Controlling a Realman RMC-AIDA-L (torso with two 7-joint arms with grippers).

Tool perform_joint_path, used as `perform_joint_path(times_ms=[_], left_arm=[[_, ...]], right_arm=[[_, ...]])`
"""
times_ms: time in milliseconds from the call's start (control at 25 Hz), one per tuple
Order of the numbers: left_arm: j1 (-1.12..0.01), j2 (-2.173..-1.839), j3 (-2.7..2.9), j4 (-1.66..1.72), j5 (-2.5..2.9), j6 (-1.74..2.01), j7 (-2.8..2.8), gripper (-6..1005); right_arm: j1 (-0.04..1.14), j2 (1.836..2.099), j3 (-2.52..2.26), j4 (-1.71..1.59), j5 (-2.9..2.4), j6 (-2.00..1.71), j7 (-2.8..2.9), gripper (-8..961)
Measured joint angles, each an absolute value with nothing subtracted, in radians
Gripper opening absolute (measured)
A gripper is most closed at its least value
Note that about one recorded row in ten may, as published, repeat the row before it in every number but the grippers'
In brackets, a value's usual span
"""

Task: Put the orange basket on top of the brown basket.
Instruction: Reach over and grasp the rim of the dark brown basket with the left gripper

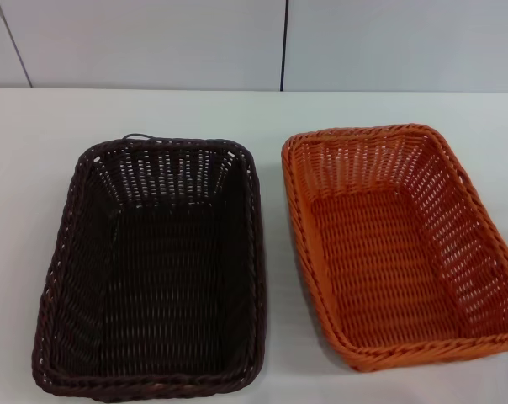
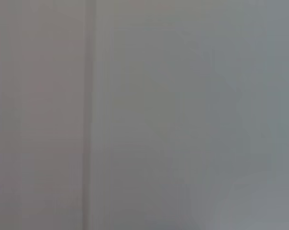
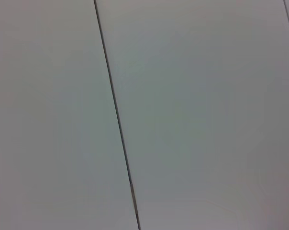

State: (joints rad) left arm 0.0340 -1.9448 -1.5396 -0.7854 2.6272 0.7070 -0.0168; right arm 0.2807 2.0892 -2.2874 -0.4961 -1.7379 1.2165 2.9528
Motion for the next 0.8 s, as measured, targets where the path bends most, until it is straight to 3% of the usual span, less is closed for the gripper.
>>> perform_joint_path(times_ms=[120, 160, 320, 360, 440, 480, 560, 600, 640, 680, 800], left_arm=[[0.070, -1.929, -1.550, -0.904, 2.667, 0.574, -0.019, 767], [0.133, -1.912, -1.576, -1.169, 2.727, 0.298, -0.019, 762], [0.145, -1.912, -1.581, -1.239, 2.742, 0.213, -0.015, 740], [0.165, -1.925, -1.609, -1.456, 2.780, -0.079, 0.020, 734], [0.165, -1.925, -1.609, -1.456, 2.780, -0.079, 0.020, 723], [0.154, -1.946, -1.644, -1.548, 2.780, -0.235, 0.063, 718], [0.154, -1.946, -1.644, -1.548, 2.780, -0.235, 0.063, 707], [0.083, -2.022, -1.760, -1.699, 2.775, -0.595, 0.194, 701], [0.083, -2.022, -1.760, -1.699, 2.775, -0.595, 0.194, 696], [0.032, -2.052, -1.809, -1.739, 2.771, -0.732, 0.255, 690], [0.032, -2.052, -1.809, -1.739, 2.771, -0.732, 0.255, 674]], right_arm=[[0.279, 2.089, -2.287, -0.496, -1.738, 1.212, 2.953, 826], [0.279, 2.089, -2.287, -0.496, -1.738, 1.211, 2.953, 826], [0.279, 2.089, -2.287, -0.494, -1.738, 1.207, 2.953, 826], [0.279, 2.089, -2.287, -0.495, -1.738, 1.205, 2.953, 826], [0.281, 2.089, -2.287, -0.495, -1.738, 1.200, 2.953, 826], [0.282, 2.089, -2.287, -0.494, -1.740, 1.198, 2.953, 826], [0.283, 2.089, -2.287, -0.494, -1.741, 1.196, 2.953, 826], [0.283, 2.089, -2.287, -0.494, -1.742, 1.195, 2.953, 826], [0.283, 2.089, -2.287, -0.494, -1.743, 1.194, 2.953, 826], [0.283, 2.088, -2.288, -0.494, -1.744, 1.193, 2.953, 826], [0.281, 2.088, -2.289, -0.492, -1.745, 1.193, 2.953, 826]])
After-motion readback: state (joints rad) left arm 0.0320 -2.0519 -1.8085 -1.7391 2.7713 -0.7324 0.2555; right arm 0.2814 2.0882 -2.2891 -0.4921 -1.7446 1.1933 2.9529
